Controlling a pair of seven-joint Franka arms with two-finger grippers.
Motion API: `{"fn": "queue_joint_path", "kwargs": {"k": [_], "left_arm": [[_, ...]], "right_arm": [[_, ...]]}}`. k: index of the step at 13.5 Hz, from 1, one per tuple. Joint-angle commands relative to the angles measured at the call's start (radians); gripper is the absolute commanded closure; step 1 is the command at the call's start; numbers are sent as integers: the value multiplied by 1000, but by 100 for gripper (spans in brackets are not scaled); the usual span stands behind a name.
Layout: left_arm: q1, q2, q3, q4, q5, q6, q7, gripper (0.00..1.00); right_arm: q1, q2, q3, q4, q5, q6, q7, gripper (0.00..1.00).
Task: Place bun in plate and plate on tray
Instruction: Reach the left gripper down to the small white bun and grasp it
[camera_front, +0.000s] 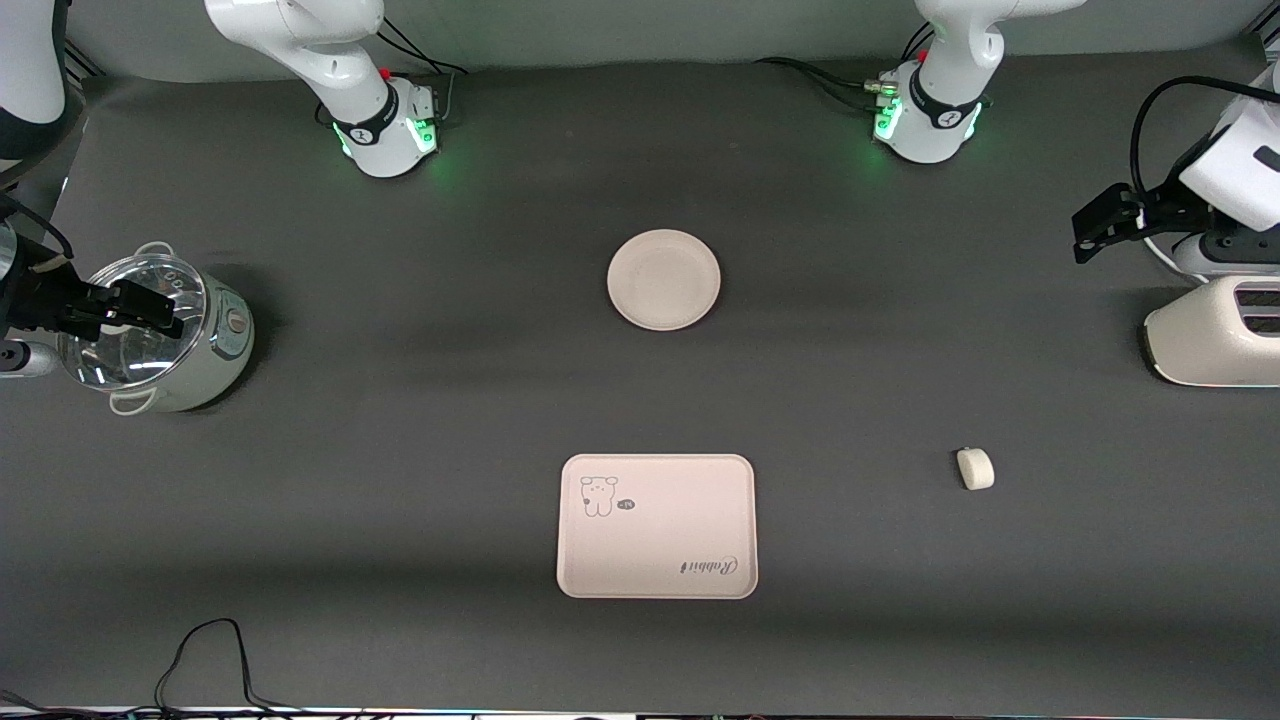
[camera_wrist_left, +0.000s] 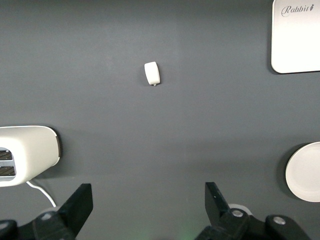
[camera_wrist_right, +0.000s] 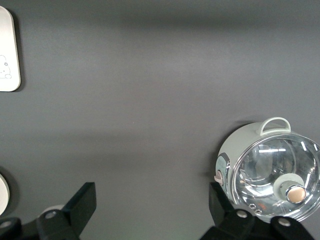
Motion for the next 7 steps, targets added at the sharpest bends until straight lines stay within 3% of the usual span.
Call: {"fn": "queue_joint_path", "kwargs": {"k": [1,7], "left_arm": [[-10,-28,10,-18,-9,-8,10,0],[-11,59,10,-19,-9,79,-6,0]], "right_arm": [[-2,-6,-4,4,20,-3,-23,0],[-2,-6,-4,3,20,-5,-21,0]]}}
